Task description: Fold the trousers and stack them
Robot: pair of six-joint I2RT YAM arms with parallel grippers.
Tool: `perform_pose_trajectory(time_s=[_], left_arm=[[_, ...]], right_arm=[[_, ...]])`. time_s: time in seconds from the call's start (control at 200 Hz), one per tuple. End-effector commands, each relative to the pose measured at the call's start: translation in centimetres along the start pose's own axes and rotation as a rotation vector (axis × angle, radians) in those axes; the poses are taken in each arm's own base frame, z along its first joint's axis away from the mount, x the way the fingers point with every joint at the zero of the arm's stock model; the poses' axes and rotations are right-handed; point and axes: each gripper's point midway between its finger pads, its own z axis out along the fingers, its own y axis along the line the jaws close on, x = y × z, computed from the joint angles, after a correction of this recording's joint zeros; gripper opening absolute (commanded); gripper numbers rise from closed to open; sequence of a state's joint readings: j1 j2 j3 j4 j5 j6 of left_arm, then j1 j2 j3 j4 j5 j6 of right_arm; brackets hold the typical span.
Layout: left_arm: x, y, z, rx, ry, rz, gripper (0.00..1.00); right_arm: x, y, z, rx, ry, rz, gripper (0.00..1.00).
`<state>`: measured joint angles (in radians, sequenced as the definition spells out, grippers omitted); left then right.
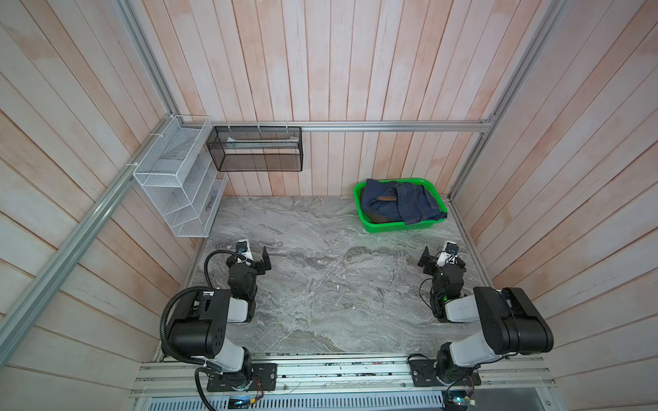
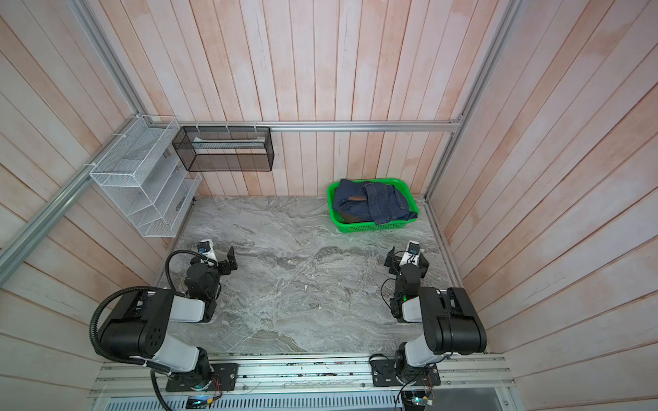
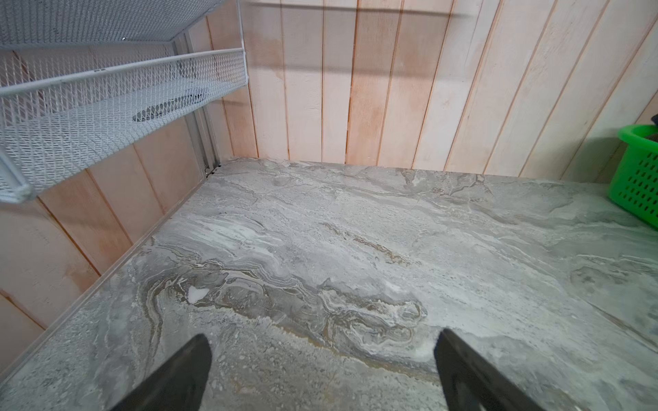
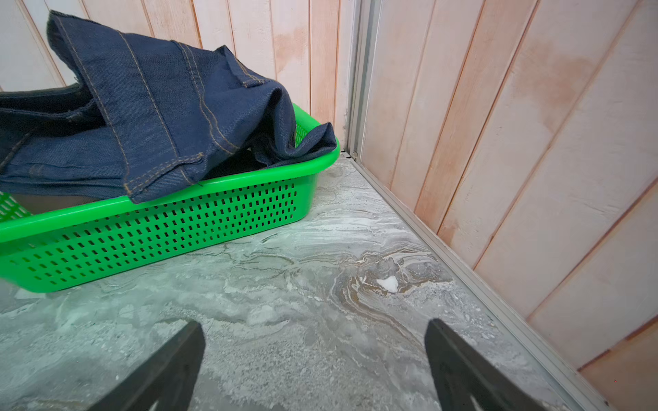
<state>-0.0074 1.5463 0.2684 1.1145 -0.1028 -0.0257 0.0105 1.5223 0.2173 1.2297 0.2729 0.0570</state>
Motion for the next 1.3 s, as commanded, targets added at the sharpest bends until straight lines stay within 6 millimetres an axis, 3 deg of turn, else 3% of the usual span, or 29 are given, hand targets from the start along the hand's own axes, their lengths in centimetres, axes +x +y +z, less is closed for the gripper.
perform_pose_trajectory(time_s=[0.0, 1.185, 1.29], left_arm=[[-0.9, -0.3, 0.2, 0.018, -0.025, 0.009, 1.0], [-0.9, -0.3, 0.3, 0.035, -0.02, -0.003, 1.0], [-3.0, 1.0, 0.1, -0.054, -0.033, -0.029, 1.0]], right_arm=[[-0.7, -0.1, 0.2, 0.017, -0.018, 0.014, 0.98], [-0.7, -0.1, 0.2, 0.011, -0.018, 0.013, 0.98], [-1.1, -0.6, -0.2, 0.044, -0.034, 0.023, 0.97]])
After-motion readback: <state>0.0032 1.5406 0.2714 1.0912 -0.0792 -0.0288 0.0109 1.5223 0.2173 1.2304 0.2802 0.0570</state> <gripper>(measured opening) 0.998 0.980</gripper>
